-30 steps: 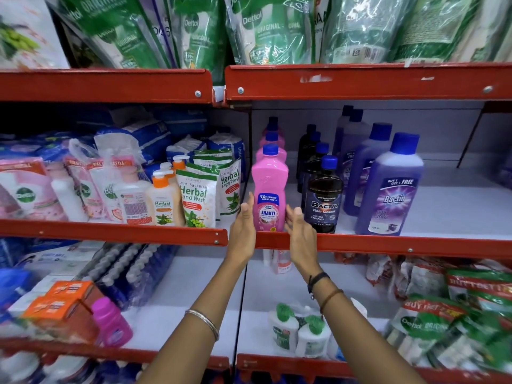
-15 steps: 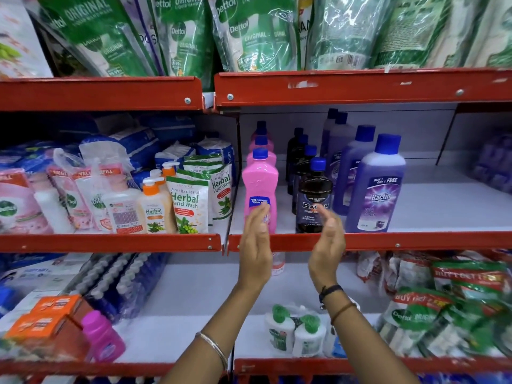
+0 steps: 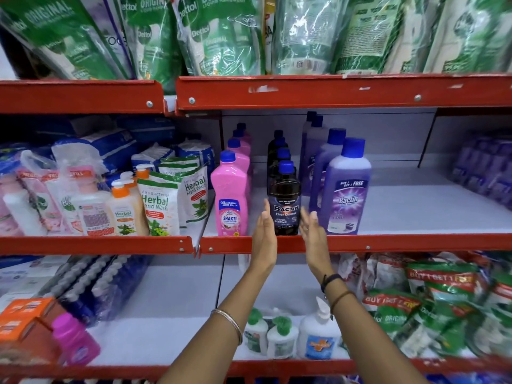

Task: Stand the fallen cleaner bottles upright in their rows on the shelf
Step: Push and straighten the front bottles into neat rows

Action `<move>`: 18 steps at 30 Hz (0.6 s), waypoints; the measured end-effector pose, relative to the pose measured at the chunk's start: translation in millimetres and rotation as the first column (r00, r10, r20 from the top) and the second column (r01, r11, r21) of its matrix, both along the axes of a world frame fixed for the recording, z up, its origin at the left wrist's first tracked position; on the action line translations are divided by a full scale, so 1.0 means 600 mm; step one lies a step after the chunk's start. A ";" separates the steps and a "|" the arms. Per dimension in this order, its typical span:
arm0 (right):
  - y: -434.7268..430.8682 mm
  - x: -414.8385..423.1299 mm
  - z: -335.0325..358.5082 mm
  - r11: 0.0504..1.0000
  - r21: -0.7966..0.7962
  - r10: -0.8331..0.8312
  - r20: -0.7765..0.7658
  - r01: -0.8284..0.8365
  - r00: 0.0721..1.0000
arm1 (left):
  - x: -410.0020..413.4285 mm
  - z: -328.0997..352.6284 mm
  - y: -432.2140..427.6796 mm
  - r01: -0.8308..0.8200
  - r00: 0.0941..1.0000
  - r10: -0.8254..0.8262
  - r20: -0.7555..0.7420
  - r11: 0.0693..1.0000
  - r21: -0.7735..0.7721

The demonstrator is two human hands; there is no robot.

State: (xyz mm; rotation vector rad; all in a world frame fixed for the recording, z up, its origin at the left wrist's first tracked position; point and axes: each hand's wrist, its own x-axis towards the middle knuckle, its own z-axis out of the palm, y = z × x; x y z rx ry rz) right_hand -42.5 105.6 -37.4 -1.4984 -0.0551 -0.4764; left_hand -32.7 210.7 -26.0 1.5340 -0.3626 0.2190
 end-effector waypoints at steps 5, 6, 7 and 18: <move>-0.009 -0.007 0.000 1.000 0.009 0.018 0.014 -0.018 1.000 | 0.007 -0.012 -0.005 -0.027 0.999 0.028 0.023 0.999 -0.036; -0.013 -0.013 0.000 1.000 0.003 -0.015 0.047 0.015 0.999 | 0.002 -0.014 -0.009 -0.084 0.995 0.086 0.049 0.995 -0.049; -0.019 -0.020 -0.001 0.998 0.008 -0.065 0.107 0.065 0.992 | -0.005 -0.016 -0.015 -0.156 0.982 0.162 0.094 0.986 -0.065; -0.167 -0.036 0.019 0.962 0.203 -0.203 0.089 0.182 0.975 | -0.026 0.009 -0.155 0.101 0.995 -0.102 -0.010 0.993 -0.053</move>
